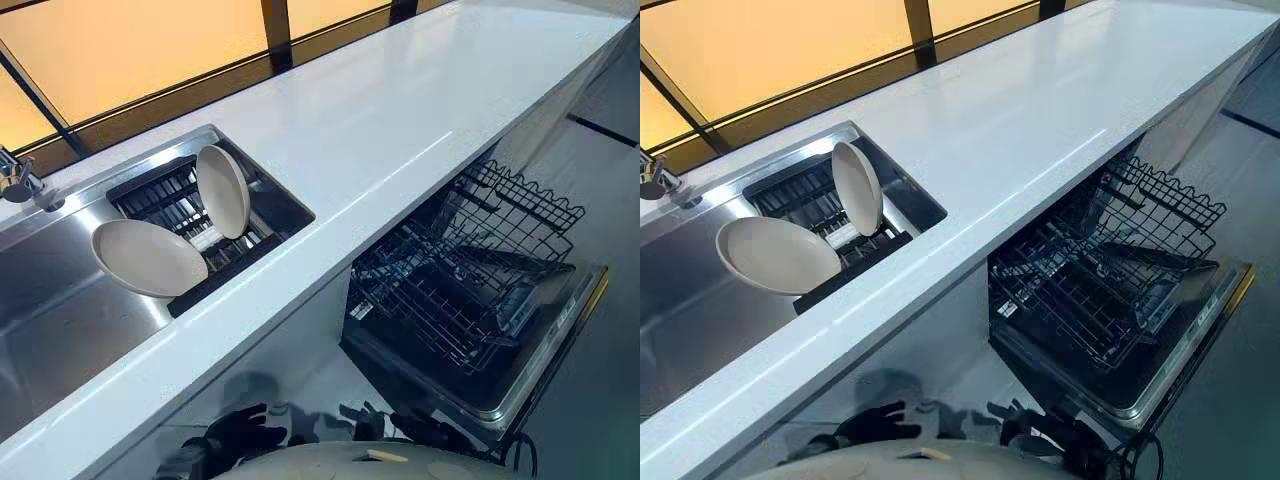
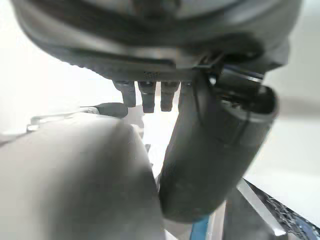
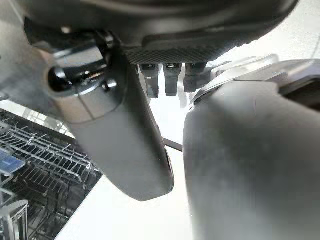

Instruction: Pick up plates and place into dishwasher.

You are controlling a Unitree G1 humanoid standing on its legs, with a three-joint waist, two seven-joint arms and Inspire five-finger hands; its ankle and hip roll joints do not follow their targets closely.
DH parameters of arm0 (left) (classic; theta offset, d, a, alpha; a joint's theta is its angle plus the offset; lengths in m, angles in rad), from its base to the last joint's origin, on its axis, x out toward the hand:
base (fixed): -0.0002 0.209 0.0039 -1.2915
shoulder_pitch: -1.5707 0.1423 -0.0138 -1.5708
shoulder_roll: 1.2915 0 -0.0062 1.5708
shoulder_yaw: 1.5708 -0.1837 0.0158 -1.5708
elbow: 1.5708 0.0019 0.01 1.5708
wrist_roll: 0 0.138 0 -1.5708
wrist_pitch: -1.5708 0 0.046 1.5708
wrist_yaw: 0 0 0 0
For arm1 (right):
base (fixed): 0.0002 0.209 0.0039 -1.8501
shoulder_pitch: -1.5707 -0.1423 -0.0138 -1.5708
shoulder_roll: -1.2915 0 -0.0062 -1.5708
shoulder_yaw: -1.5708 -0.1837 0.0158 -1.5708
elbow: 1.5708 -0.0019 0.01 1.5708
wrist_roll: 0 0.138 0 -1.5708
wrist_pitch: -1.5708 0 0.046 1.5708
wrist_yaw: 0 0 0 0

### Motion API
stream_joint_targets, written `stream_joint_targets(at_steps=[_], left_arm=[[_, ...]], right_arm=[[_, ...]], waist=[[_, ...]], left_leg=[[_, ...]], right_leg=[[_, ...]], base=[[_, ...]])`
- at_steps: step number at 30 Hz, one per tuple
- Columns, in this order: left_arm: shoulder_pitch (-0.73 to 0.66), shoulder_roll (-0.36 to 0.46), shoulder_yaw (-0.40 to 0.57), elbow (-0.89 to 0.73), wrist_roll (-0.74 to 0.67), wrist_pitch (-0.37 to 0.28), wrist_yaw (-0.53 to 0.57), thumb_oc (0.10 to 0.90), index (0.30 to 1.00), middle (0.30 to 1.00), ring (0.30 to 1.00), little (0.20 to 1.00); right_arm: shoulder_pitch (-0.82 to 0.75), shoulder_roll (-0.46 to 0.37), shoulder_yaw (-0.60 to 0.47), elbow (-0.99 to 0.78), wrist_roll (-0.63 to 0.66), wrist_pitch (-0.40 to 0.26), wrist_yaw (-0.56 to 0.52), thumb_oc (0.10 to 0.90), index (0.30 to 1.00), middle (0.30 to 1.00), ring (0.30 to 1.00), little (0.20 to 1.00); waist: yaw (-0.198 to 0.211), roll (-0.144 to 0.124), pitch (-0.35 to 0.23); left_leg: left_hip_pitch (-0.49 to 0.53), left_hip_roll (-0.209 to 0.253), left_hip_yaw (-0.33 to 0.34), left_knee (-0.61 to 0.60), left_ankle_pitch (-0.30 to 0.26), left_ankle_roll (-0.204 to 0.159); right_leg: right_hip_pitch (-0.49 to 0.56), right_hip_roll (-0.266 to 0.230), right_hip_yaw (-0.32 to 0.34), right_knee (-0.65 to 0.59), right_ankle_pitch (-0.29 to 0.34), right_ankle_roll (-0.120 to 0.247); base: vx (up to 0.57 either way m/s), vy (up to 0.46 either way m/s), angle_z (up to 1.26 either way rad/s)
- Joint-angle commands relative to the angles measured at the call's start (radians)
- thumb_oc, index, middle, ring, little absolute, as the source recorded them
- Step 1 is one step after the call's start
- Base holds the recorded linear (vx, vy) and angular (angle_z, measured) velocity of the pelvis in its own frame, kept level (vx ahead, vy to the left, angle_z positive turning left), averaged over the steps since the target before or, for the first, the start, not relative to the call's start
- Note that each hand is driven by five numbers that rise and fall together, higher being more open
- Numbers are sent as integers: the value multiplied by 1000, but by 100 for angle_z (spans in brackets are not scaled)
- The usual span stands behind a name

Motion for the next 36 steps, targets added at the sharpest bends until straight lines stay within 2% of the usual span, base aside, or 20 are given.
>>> stream_joint_targets(at_steps=[1, 4, 6, 10, 12, 16, 18, 24, 28, 30, 31, 33, 34, 36], left_arm=[[-25, -8, 5, 21, -32, -29, -26, 800, 900, 900, 900, 900], [-25, -12, 12, 21, -99, -28, -42, 800, 900, 900, 900, 900], [-22, -18, 33, 20, -201, -25, -80, 800, 900, 900, 900, 900], [-14, -44, 98, -71, -470, 68, -261, 800, 900, 900, 900, 900], [-11, -50, 99, -152, -533, 102, -348, 800, 900, 900, 900, 900], [-17, -41, 63, -285, -585, 113, -487, 800, 900, 900, 900, 900], [-23, -40, 54, -309, -586, 101, -513, 800, 900, 900, 900, 900], [-39, -14, -10, -552, -564, 78, -783, 800, 900, 900, 900, 900], [-67, 20, -27, -805, -634, 177, -875, 800, 900, 900, 900, 900], [-95, 30, -23, -938, -713, 258, -899, 800, 900, 900, 900, 900], [-130, 39, -22, -1079, -830, 347, -868, 800, 900, 900, 900, 900], [-166, 31, -31, -1196, -970, 388, -833, 800, 900, 900, 900, 900], [-171, 29, -33, -1209, -1004, 392, -836, 800, 900, 900, 900, 900], [-203, 8, -53, -1291, -1133, 387, -775, 800, 900, 900, 900, 900]], right_arm=[[-18, -2, -18, 45, 3, -23, 27, 800, 900, 900, 900, 900], [-20, -3, -18, 48, 8, -18, 27, 800, 900, 900, 900, 900], [-19, -2, -21, 52, 6, -18, 27, 800, 900, 900, 900, 900], [-18, 2, -33, 43, 4, -6, 27, 800, 900, 900, 900, 900], [-18, 2, -39, 33, 3, 4, 25, 800, 900, 900, 900, 900], [-19, -7, -48, 32, 1, 11, 38, 800, 900, 900, 900, 900], [-20, -9, -48, 33, 1, 12, 41, 800, 900, 900, 900, 900], [-34, -26, -40, 40, -18, 18, 59, 800, 900, 900, 900, 900], [-38, -35, -42, 60, -28, 2, 74, 800, 900, 900, 900, 900], [-37, -35, -46, 70, -25, -9, 74, 800, 900, 900, 900, 900], [-35, -35, -51, 82, -32, -18, 73, 800, 900, 900, 900, 900], [-35, -33, -53, 96, -39, -28, 72, 800, 900, 900, 900, 900], [-35, -33, -54, 98, -40, -30, 72, 800, 900, 900, 900, 900], [-35, -31, -47, 111, -36, -39, 76, 800, 900, 900, 900, 900]], waist=[[10, 5, -23], [8, 5, -22], [8, 5, -23], [16, 0, -19], [21, 0, -16], [25, 6, -12], [25, 7, -11], [28, 8, -9], [31, 14, -13], [30, 17, -15], [26, 18, -18], [21, 17, -19], [20, 17, -19], [13, 15, -22]], left_leg=[[-72, -54, 57, 24, -53, 18], [-69, -52, 55, 23, -54, 18], [-67, -53, 54, 22, -54, 18], [-67, -54, 49, 17, -53, 11], [-73, -52, 46, 15, -50, 9], [-77, -47, 36, 9, -46, 10], [-76, -46, 35, 8, -46, 11], [-68, -46, 39, 3, -50, 8], [-70, -42, 39, 5, -51, 7], [-68, -40, 38, 4, -52, 9], [-65, -38, 35, 2, -56, 12], [-61, -37, 35, 1, -60, 17], [-60, -37, 35, 1, -61, 18], [-55, -37, 33, 1, -66, 21]], right_leg=[[-37, -17, -51, 116, -119, 87], [-36, -15, -48, 120, -122, 84], [-34, -14, -45, 115, -120, 84], [-29, -12, -47, 100, -112, 85], [-36, -13, -50, 105, -111, 86], [-48, -13, -46, 128, -118, 86], [-50, -12, -44, 132, -119, 87], [-35, 0, -36, 79, -96, 89], [-38, 2, -34, 81, -97, 89], [-41, 4, -29, 92, -103, 88], [-42, 5, -21, 103, -110, 87], [-42, 6, -13, 113, -117, 84], [-42, 6, -12, 115, -119, 84], [-41, 7, -4, 123, -125, 82]], base=[[-90, -266, 33], [0, 0, 0], [0, 0, 0], [-1, -8, 0], [-15, -34, 0], [-5, -16, 0], [0, 0, 0], [15, -32, -1], [0, 0, 0], [20, -6, -1], [43, -9, -2], [20, -2, -1], [0, 0, 0], [0, 0, 0]])
